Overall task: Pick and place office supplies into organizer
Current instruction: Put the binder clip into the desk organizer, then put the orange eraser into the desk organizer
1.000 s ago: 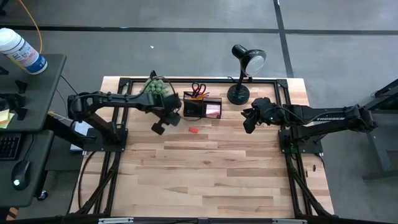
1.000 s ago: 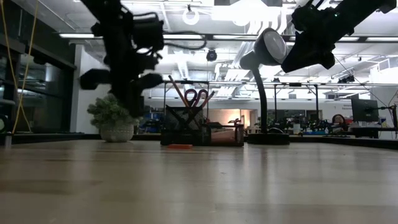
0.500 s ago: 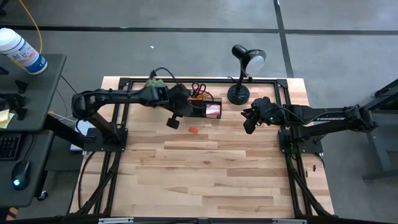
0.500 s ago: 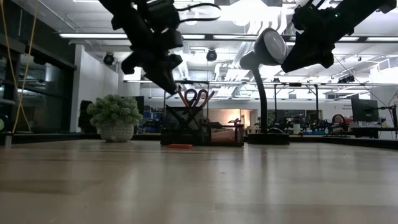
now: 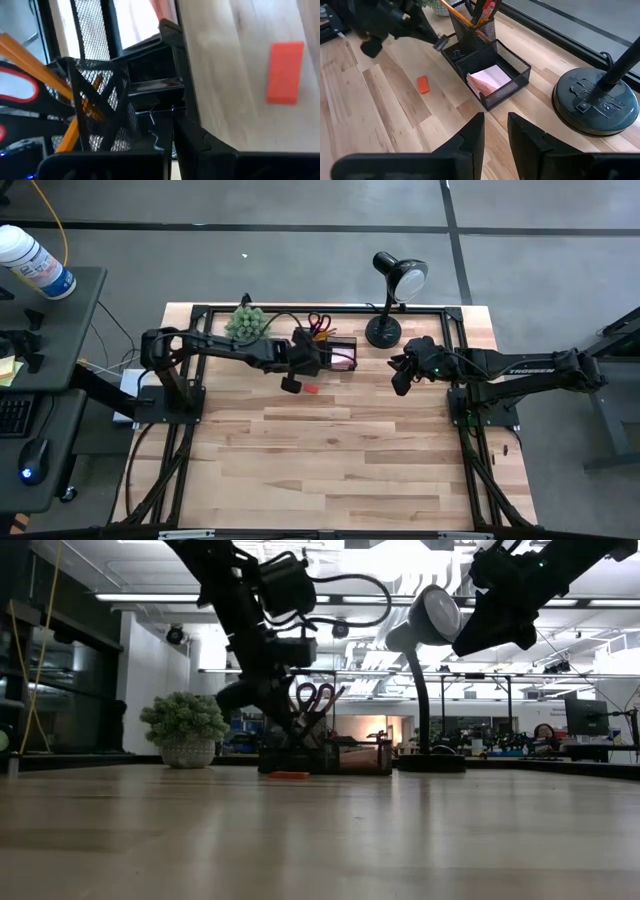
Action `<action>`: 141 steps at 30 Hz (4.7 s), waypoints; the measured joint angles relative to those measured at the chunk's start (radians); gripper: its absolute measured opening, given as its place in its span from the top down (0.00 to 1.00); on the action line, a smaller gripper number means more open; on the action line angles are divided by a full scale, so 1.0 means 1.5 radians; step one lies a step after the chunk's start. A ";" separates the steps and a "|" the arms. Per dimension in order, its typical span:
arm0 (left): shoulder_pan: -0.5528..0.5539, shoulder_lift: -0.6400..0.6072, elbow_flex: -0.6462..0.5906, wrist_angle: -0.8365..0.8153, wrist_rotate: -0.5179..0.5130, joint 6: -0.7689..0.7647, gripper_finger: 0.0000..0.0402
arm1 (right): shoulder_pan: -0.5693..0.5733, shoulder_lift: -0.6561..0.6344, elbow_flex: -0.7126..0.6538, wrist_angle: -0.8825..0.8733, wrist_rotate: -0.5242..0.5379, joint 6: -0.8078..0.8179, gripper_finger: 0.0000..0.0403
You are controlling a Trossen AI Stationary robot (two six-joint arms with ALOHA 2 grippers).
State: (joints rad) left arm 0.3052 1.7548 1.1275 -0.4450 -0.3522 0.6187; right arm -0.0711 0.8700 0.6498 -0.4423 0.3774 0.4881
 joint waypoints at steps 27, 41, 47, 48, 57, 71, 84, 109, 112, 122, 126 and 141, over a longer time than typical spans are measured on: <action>-0.011 0.020 0.056 -0.046 0.061 -0.066 0.75 | 0.000 0.000 0.000 0.000 -0.028 0.001 0.81; -0.043 0.014 0.059 -0.046 0.158 -0.017 0.74 | 0.000 0.000 0.000 0.000 -0.032 -0.012 0.81; -0.047 0.016 0.057 -0.052 0.116 0.014 0.73 | 0.000 0.000 0.000 0.000 -0.034 -0.012 0.81; -0.047 0.017 0.057 -0.052 0.111 0.017 0.73 | 0.000 0.000 0.000 0.000 -0.035 -0.011 0.81; -0.048 0.019 0.056 -0.053 0.006 0.063 0.74 | 0.000 0.000 0.000 0.000 -0.037 -0.011 0.81; -0.048 0.018 0.158 -0.130 -0.193 0.079 0.75 | 0.000 0.000 0.000 0.000 -0.045 0.003 0.81; -0.070 0.089 0.185 -0.090 0.219 0.190 0.75 | 0.000 0.000 0.000 0.000 -0.032 -0.012 0.81; -0.046 0.155 0.185 -0.199 0.178 0.118 0.75 | 0.000 0.000 0.000 0.000 -0.034 -0.029 0.81; -0.047 0.159 0.186 -0.199 0.171 0.106 0.75 | 0.000 0.000 0.000 0.000 -0.034 -0.029 0.81; -0.047 0.163 0.186 -0.207 0.185 0.101 0.75 | 0.000 0.000 0.000 0.000 -0.032 -0.029 0.81; -0.053 0.165 0.186 -0.207 0.190 0.106 0.75 | 0.000 0.000 0.000 0.000 -0.031 -0.029 0.81; -0.064 0.169 0.186 -0.204 0.187 0.017 0.53 | 0.000 0.000 0.000 0.000 -0.029 -0.029 0.81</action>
State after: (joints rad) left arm 0.2090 2.0083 1.4067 -0.7509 -0.0714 0.6435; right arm -0.0711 0.8703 0.6495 -0.4419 0.3332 0.4442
